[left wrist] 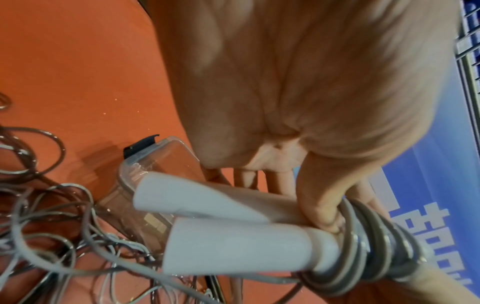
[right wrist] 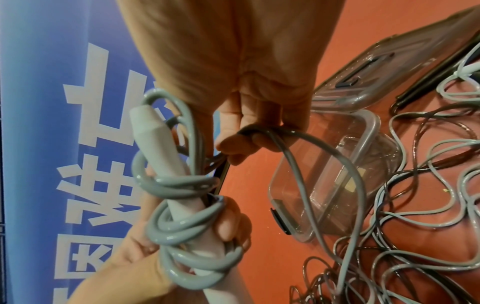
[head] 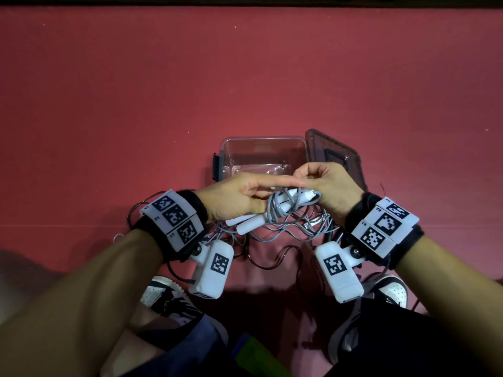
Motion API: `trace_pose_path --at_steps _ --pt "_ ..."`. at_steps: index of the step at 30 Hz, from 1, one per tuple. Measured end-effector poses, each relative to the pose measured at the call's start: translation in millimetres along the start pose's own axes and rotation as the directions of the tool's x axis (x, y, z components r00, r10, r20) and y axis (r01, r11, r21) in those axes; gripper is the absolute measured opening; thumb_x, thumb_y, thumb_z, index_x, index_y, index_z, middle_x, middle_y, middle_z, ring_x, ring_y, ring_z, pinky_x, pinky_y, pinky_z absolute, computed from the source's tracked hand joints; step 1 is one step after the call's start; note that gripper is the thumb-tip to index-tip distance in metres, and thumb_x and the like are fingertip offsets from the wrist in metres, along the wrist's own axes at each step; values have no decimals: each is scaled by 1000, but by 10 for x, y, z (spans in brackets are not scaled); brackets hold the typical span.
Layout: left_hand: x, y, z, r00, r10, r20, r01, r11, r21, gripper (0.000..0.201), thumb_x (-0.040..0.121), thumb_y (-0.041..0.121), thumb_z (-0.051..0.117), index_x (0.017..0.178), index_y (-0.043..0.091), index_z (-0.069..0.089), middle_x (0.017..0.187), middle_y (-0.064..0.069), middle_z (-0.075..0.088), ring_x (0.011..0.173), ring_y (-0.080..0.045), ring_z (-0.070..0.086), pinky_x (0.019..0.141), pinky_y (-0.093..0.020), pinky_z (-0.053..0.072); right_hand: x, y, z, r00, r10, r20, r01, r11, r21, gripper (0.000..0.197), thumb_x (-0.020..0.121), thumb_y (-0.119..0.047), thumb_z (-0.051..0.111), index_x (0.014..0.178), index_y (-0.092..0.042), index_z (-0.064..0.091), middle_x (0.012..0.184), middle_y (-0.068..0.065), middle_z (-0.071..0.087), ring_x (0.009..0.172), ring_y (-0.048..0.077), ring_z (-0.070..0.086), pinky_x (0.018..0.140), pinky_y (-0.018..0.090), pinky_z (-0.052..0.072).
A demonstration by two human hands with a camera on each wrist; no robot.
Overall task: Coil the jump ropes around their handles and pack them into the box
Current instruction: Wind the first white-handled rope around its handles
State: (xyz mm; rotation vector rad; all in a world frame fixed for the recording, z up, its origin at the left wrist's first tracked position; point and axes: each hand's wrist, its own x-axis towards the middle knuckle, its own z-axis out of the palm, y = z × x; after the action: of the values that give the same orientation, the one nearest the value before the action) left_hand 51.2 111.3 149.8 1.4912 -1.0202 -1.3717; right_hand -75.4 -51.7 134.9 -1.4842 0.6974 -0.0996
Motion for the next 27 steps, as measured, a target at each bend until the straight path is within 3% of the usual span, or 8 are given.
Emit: trace_pose_path --at_steps 4,7,11,17,19,22,25,27 --pt "-6 -18 -14 1000 -8 21 9 1000 -24 57 98 -10 54 138 31 55 132 -9 67 120 -20 65 102 -41 53 -11 -18 16 1000 4 17 -5 1000 14 20 75 -16 78 70 -9 60 52 -5 59 45 4 50 47 17 42" --pt "-14 -17 -11 1000 -5 -3 5 999 -41 45 99 -7 54 129 26 54 112 -12 73 98 -16 69 86 -33 58 -14 -19 23 1000 15 10 -15 999 36 29 64 -29 81 72 -8 62 61 3 63 55 13 54 55 23 46" --pt "-17 -5 -39 998 -2 -62 -2 999 -54 31 99 -8 54 119 14 45 84 7 74 74 -2 68 68 -17 52 -4 -25 15 999 32 -8 -31 997 77 28 73 -26 82 78 -6 64 76 15 65 67 21 59 63 29 50" --pt "-13 18 3 998 33 -57 -35 999 -32 51 97 -10 56 135 24 56 126 3 69 111 -14 68 89 -26 54 14 16 21 999 44 -5 -44 997 60 22 73 -21 79 76 -7 63 71 11 63 59 16 57 58 26 49" --pt "-14 -17 -7 997 18 -78 -22 999 -49 45 97 -4 58 128 29 60 116 -5 73 104 -18 69 89 -29 55 15 31 16 999 44 -1 -44 997 61 17 78 -15 76 78 -5 63 70 9 62 58 15 56 56 25 48" --pt "-15 -28 -25 993 5 -119 -13 998 -64 39 97 -2 59 122 28 61 97 1 77 90 -12 70 82 -27 56 19 54 20 998 61 -9 -60 996 63 16 87 -1 70 74 -7 61 65 5 65 54 12 57 53 23 47" --pt "2 -19 -35 984 30 -175 -46 995 -85 35 91 6 63 121 23 61 103 -9 76 96 -22 68 92 -50 56 4 49 66 998 66 -7 -64 988 143 19 88 6 64 75 -9 60 66 4 65 55 14 57 52 23 46" --pt "18 -31 -52 975 38 -219 -65 991 -116 35 90 5 64 122 19 60 109 -14 74 98 -25 67 95 -50 53 -4 37 104 998 61 -2 -59 984 165 20 91 6 57 81 -11 64 69 8 59 54 14 51 57 24 43"
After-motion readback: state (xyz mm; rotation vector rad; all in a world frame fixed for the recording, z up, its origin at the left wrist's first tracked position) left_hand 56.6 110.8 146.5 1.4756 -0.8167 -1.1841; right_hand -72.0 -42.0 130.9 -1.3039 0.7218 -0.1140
